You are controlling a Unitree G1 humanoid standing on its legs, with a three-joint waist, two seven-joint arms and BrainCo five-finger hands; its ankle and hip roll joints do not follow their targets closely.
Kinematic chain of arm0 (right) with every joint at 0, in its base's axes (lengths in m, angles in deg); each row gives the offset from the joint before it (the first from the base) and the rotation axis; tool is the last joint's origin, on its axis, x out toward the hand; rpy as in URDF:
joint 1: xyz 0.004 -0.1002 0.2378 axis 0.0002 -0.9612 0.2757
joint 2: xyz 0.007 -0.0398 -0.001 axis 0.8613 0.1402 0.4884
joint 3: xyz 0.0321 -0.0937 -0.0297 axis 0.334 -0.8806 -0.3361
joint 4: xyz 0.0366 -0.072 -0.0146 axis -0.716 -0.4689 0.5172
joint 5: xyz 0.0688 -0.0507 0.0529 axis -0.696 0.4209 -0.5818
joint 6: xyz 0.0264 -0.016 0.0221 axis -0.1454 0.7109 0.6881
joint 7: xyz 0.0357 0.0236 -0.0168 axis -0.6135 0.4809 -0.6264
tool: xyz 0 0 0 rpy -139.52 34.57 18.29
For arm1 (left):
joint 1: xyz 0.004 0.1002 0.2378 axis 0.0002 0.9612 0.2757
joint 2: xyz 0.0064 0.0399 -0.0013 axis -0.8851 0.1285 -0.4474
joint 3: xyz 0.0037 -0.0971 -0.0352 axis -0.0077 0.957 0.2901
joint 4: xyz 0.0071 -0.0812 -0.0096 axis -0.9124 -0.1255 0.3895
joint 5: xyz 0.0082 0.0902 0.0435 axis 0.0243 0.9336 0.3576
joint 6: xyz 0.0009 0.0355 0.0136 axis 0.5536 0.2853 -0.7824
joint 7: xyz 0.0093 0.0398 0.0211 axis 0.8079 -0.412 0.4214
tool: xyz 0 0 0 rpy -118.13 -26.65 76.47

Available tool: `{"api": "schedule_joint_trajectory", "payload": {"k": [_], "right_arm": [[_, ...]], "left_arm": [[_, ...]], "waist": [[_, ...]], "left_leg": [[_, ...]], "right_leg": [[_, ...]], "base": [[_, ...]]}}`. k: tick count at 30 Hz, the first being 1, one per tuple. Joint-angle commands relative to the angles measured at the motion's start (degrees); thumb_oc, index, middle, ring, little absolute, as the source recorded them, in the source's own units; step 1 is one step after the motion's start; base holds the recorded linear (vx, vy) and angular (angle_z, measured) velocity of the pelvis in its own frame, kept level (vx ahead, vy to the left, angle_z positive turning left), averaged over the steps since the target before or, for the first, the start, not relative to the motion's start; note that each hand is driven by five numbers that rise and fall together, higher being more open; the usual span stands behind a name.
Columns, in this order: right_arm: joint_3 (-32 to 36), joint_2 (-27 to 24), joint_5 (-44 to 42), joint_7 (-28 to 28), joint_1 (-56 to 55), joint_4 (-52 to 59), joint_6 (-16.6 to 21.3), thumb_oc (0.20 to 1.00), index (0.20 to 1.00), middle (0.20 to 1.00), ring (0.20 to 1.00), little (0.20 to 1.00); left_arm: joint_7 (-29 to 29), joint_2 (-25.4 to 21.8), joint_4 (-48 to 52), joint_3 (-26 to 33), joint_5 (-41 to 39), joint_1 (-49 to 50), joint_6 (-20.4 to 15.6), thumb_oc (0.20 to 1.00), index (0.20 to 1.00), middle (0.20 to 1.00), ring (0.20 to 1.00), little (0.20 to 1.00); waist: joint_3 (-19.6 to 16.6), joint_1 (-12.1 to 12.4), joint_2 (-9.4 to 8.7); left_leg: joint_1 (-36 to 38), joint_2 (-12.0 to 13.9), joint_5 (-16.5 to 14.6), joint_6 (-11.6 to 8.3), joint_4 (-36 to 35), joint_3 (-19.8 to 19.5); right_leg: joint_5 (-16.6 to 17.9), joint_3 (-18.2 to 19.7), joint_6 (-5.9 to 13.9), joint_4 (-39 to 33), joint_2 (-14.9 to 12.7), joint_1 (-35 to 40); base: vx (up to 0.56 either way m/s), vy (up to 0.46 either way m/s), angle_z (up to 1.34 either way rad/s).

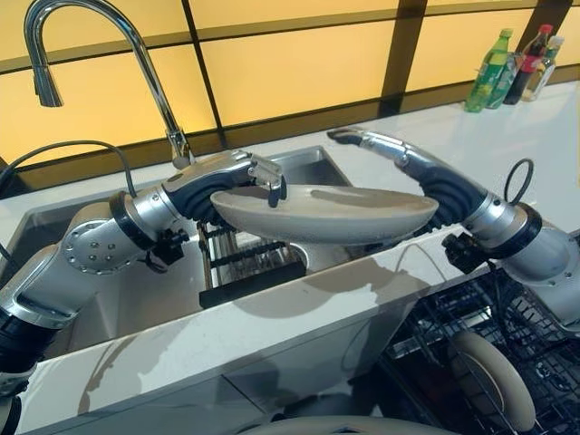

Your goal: Pick up plates and place into dishwasher.

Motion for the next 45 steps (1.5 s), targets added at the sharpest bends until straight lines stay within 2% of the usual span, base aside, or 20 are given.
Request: {"api": "schedule_joint_trajectory", "payload": {"k": [1, 11, 12, 13, 34, 39, 41, 42, 43, 45], "right_arm": [[2.09, 1.33, -3.76, 1.21, 0.97, 1.83, 1.37, 1.0, 1.0, 1.0, 1.0, 1.0], [0.17, 7.03, -1.91, -3.4, 1.06, 1.86, 1.73, 1.0, 1.0, 1.0, 1.0, 1.0], [0.33, 7.61, -1.62, -3.96, 0.66, 1.55, 1.61, 0.464, 0.464, 0.464, 0.464, 0.464], [0.6, 7.98, -1.29, -3.67, 0.02, 1.43, 1.81, 0.2, 0.2, 0.2, 0.2, 0.2], [1.13, 9.7, -2.22, -5.07, -1.29, 0.59, 3.4, 0.2, 0.2, 0.2, 0.2, 0.2], [0.61, 10.65, -1.8, -6.7, -0.53, 0.19, 3.98, 0.2, 0.2, 0.2, 0.2, 0.2], [0.88, 11.16, -1.54, -7.33, -0.58, -0.17, 4.22, 0.2, 0.2, 0.2, 0.2, 0.2], [0.98, 11.47, -1.17, -7.81, -0.49, -0.55, 4.3, 0.2, 0.2, 0.2, 0.2, 0.2], [0.99, 11.69, -0.88, -8.51, -0.4, -0.8, 4.29, 0.2, 0.2, 0.2, 0.2, 0.2], [1.64, 12.47, -0.05, -9.29, -0.84, -1.34, 4.49, 0.2, 0.2, 0.2, 0.2, 0.2]], "left_arm": [[-0.09, 0.38, -0.36, 3.21, -3.69, -0.88, -2.12, 0.2, 0.2, 0.2, 0.2, 0.2], [0.28, 2.94, -0.8, 2.58, -2.58, -0.84, -1.87, 0.2, 0.2, 0.2, 0.2, 0.2], [0.25, 3.3, -0.91, 2.73, -2.26, -0.54, -1.97, 0.2, 0.2, 0.2, 0.2, 0.2], [0.24, 3.47, -0.95, 2.98, -2.08, -0.24, -2.08, 0.2, 0.2, 0.2, 0.2, 0.2], [0.77, 4.55, -1.17, 3.5, -2.01, -0.09, -2.54, 0.2, 0.2, 0.2, 0.2, 0.2], [0.35, 4.84, -1.37, 3.2, -2.36, -0.79, -1.99, 0.2, 0.2, 0.2, 0.2, 0.2], [-0.01, 5.29, -1.64, 3.41, -3.99, -0.55, -0.67, 0.2, 0.2, 0.2, 0.2, 0.2], [-0.55, 5.75, -1.95, 3.66, -4.78, -0.25, 0.56, 0.928, 0.928, 0.928, 0.928, 0.928], [-1.17, 6.2, -2.25, 3.84, -5.05, -0.04, 1.44, 1.0, 1.0, 1.0, 1.0, 1.0], [-3.39, 7.64, -3.02, 4.69, -6.06, 1.15, 2.62, 1.0, 1.0, 1.0, 1.0, 1.0]], "waist": [[-3.8, 1.22, -2.07], [-3.97, 1.61, -1.67], [-3.93, 1.6, -1.58], [-3.97, 1.57, -1.5], [-4.03, 1.6, -1.23], [-4.01, 1.62, -1.18], [-3.98, 1.69, -1.16], [-3.92, 1.75, -1.17], [-3.88, 1.8, -1.15], [-3.77, 1.83, -1.2]], "left_leg": [[-0.4, -1.72, -1.93, 1.37, 1.53, 0.19], [-0.34, -1.68, -1.82, 1.42, 1.21, -0.03], [-0.38, -1.67, -1.8, 1.39, 1.21, 0.0], [-0.43, -1.67, -1.81, 1.38, 1.22, 0.0], [-0.74, -1.72, -1.4, 1.37, 0.68, -0.02], [-0.7, -1.49, -1.3, 1.27, 0.61, 0.15], [-0.76, -1.35, -1.22, 1.2, 0.65, 0.2], [-0.75, -1.28, -1.18, 1.18, 0.65, 0.23], [-0.74, -1.22, -1.13, 1.16, 0.63, 0.24], [-0.74, -1.12, -1.0, 1.07, 0.62, 0.23]], "right_leg": [[1.25, 0.64, 2.74, 2.63, -0.43, -1.5], [1.35, 0.78, 2.7, 2.15, -0.4, -1.24], [1.35, 0.79, 2.76, 2.13, -0.47, -1.25], [1.34, 0.8, 2.79, 2.13, -0.51, -1.29], [1.01, 0.63, 2.77, 2.46, -0.42, -1.54], [0.88, 0.54, 2.6, 2.42, -0.17, -1.39], [0.77, 0.43, 2.48, 2.42, -0.02, -1.31], [0.76, 0.39, 2.43, 2.41, 0.06, -1.26], [0.74, 0.32, 2.38, 2.37, 0.11, -1.2], [0.75, 0.29, 2.28, 2.32, 0.23, -1.12]], "base": [[0.0, 0.0, 0.0], [0.0, -0.002, -0.01], [0.0, 0.0, 0.0], [0.0, 0.0, 0.0], [0.0, -0.001, 0.0], [-0.03, -0.017, 0.0], [-0.05, -0.027, 0.0], [-0.06, -0.03, 0.0], [-0.05, -0.026, 0.01], [-0.05, -0.027, 0.01]]}}
